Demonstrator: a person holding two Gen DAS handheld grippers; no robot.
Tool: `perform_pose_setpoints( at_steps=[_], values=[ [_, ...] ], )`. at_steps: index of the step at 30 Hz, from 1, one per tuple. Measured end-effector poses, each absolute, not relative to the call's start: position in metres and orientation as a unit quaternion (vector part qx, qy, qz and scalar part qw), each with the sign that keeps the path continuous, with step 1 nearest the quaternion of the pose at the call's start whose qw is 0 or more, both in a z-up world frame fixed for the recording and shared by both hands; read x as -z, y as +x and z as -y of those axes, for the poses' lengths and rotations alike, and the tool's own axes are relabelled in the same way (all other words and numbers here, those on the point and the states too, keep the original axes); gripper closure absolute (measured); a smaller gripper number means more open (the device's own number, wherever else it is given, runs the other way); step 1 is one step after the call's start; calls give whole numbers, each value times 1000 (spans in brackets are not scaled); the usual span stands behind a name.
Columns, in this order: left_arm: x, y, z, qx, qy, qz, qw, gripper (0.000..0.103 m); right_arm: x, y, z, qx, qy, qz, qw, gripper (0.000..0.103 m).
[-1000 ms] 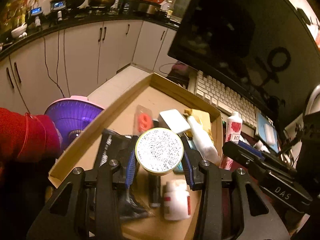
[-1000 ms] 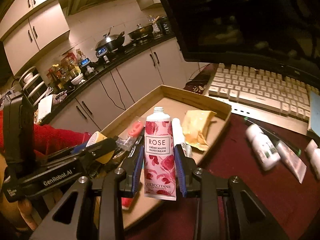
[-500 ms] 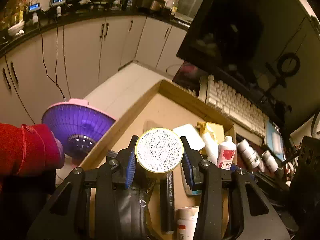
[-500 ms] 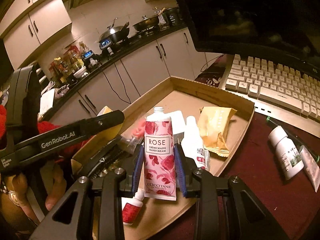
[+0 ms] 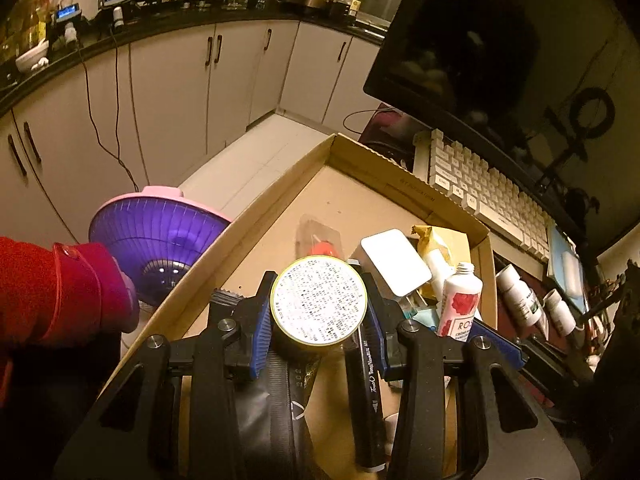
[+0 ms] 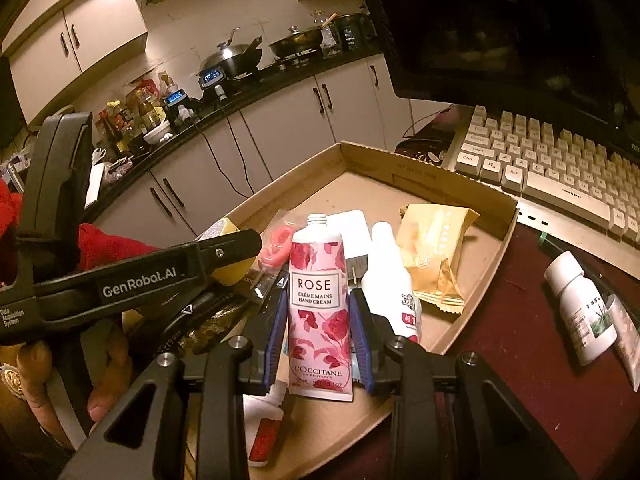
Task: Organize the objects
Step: 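Carry the tape roll and hand cream into the tray and release both, then withdraw both grippers from the tray back to the desk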
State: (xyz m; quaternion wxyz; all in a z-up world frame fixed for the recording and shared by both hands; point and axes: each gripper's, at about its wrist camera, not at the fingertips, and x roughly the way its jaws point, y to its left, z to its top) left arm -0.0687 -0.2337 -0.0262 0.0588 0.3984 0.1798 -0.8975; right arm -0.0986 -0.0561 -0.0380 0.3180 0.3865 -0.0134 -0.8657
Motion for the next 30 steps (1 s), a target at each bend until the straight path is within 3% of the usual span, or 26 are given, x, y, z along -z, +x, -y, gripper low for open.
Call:
perform_pose_setpoints(
  at_steps=[10, 12, 15, 30],
  values=[
    [29, -65, 228, 901, 394, -170, 55, 61, 37, -96, 55, 863, 392, 23, 319, 71],
    [28, -64, 227, 902, 391, -176, 49, 50, 34, -95, 53, 861, 393, 31, 322, 62],
    [25, -59, 225, 904, 383, -182, 54, 48, 28, -89, 49, 867, 380, 28, 320, 52],
    [-16, -32, 168, 924, 341, -171, -8, 47, 17, -63, -28, 887, 375, 50, 263, 42]
  ],
)
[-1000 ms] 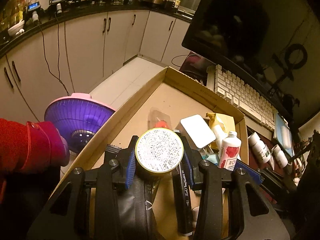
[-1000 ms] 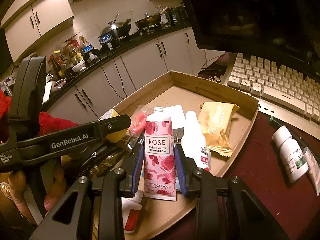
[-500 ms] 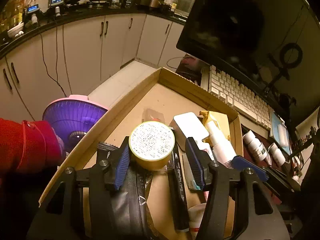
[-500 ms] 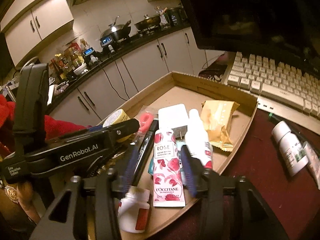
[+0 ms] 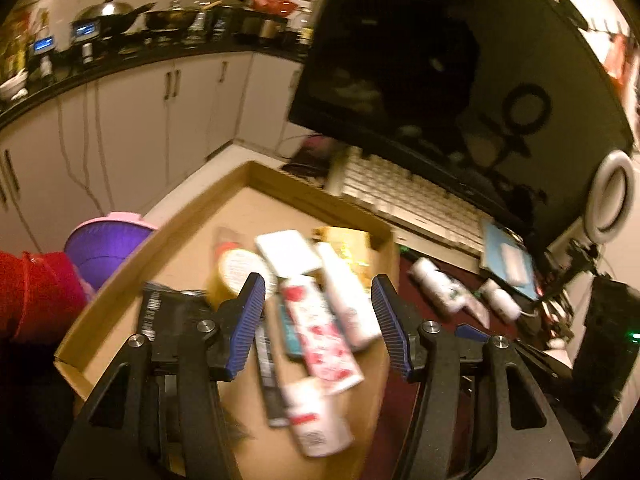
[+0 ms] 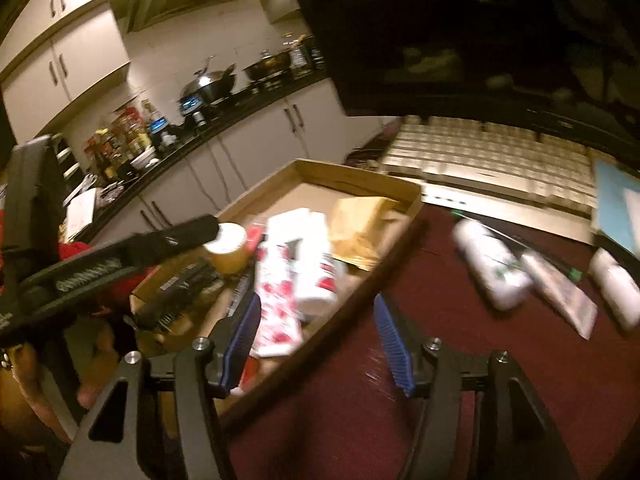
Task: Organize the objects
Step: 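Withdraw both grippers from the tray back to the desk, then grasp the white green-label bottle with the left gripper while the right grasps a white pill bottle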
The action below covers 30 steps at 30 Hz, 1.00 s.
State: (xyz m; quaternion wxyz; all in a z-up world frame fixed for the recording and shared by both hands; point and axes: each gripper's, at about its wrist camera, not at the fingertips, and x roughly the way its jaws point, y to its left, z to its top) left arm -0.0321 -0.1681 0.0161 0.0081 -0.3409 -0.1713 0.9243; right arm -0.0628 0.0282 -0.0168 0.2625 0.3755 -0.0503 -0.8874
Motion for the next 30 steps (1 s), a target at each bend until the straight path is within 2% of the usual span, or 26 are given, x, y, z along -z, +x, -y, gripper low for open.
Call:
perform_pose_setpoints(
  at_steps=[12, 18, 30],
  values=[
    [-29, -57, 85, -909, -367, 159, 118, 46, 24, -47, -110, 902, 385, 64, 185, 41],
    [-17, -79, 57, -889, -400, 164, 150, 44, 32, -47, -145, 906, 387, 89, 148, 40],
    [24, -118, 34, -867, -456, 155, 126, 44, 40, -63, -184, 910, 390, 99, 103, 40]
  ],
)
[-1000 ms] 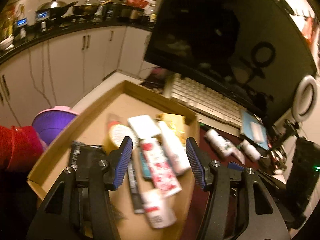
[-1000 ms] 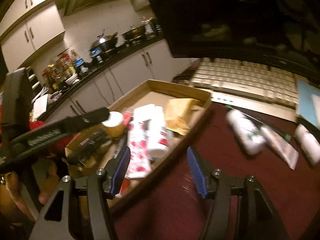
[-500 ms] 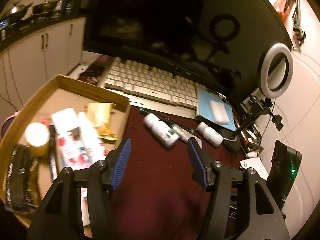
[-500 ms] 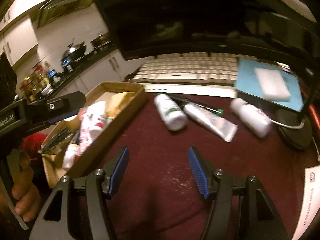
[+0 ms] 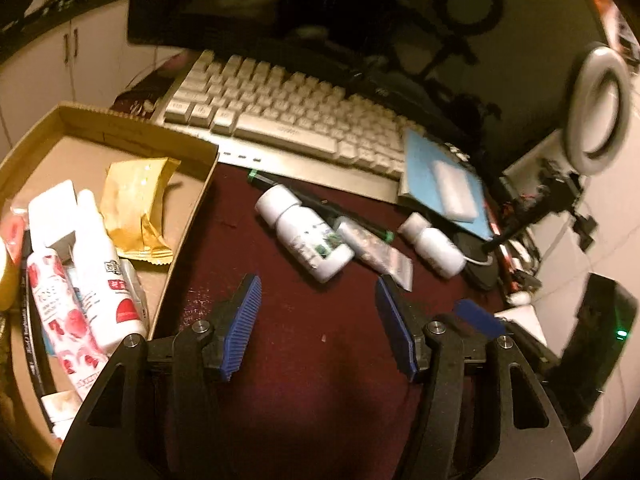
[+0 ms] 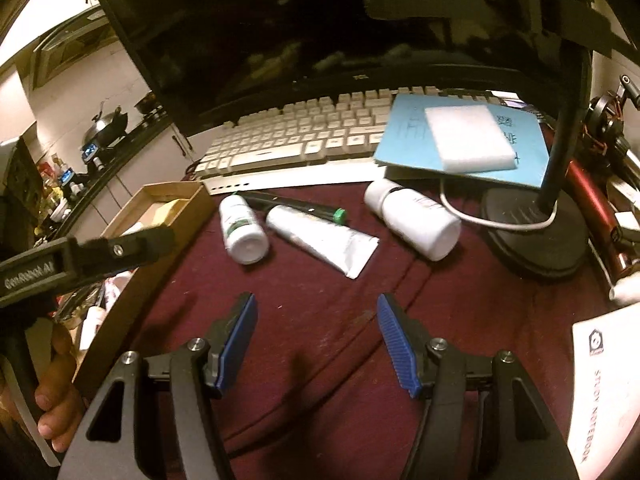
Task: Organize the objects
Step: 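Grasp the white green-label bottle with the left gripper while the right grasps a white pill bottle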
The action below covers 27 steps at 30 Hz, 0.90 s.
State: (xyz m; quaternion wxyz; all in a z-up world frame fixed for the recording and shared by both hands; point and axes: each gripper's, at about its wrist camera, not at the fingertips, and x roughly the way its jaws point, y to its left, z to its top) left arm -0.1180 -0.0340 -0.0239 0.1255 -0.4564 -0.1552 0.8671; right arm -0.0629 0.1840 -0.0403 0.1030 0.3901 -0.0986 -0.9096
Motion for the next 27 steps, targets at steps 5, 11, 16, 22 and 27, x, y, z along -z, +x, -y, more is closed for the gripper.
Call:
perform_pose_setpoints(
  at_steps=[5, 11, 16, 22, 27],
  values=[
    [29, -133, 29, -866, -469, 147, 97, 44, 28, -70, -193, 928, 363, 47, 67, 40],
    [38, -158, 15, -858, -484, 139, 99, 44, 33, -94, -202, 926, 373, 13, 57, 40],
    [45, -173, 8, -859, -495, 107, 69, 43, 39, -107, -200, 926, 375, -45, 13, 40],
    [48, -173, -2, -858, -501, 73, 85, 58, 49, -124, -201, 914, 399, -55, 37, 40],
    [47, -162, 3, -863, -492, 69, 86, 63, 42, -119, -199, 913, 400, -29, 72, 58]
  ],
)
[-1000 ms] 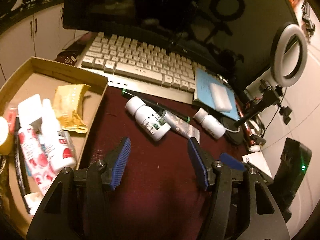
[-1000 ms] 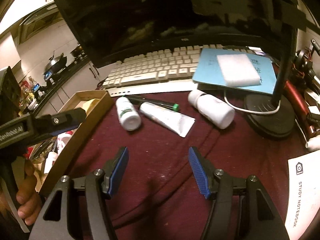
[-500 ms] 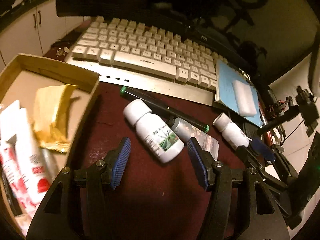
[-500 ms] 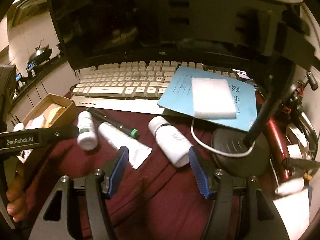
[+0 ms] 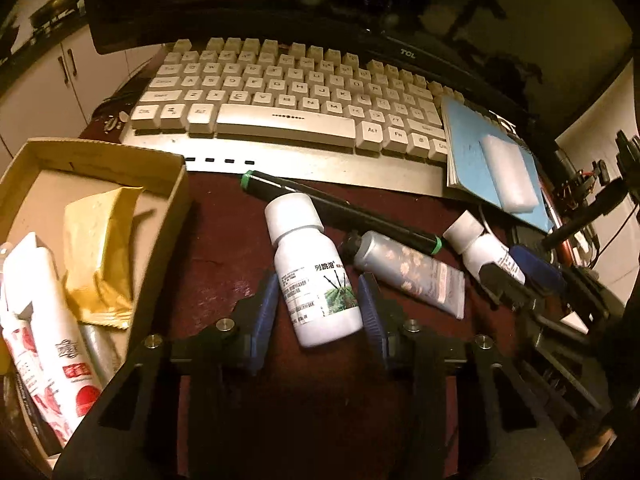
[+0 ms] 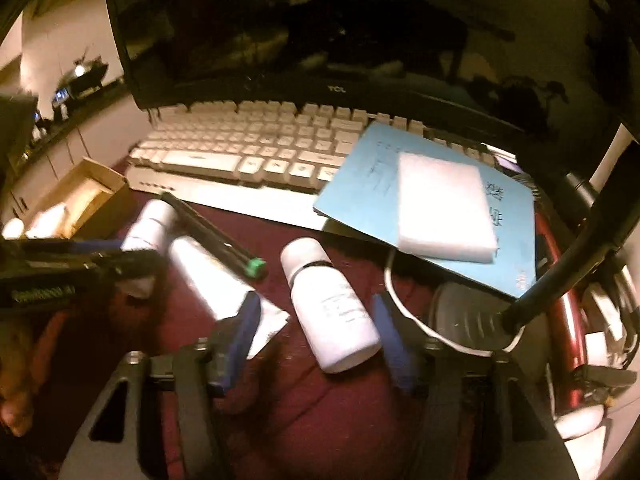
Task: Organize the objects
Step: 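Grasp the white green-label bottle with the left gripper while the right grasps a white pill bottle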
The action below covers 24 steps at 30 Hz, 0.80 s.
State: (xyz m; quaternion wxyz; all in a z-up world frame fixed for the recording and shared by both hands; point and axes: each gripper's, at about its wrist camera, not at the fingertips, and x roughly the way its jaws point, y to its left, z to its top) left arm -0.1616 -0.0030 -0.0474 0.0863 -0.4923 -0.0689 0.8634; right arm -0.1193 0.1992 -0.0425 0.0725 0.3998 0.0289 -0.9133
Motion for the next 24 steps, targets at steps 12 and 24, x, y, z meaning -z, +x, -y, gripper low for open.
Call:
perform_pose_setpoints(
  at_steps=[12, 24],
  values=[
    [47, -90, 3, -857, -495, 47, 134, 63, 50, -122, -194, 899, 433, -13, 64, 69],
    [56, -75, 1, -861, -492, 38, 123, 61, 50, -45, -188, 888, 446, 72, 86, 69]
  ],
)
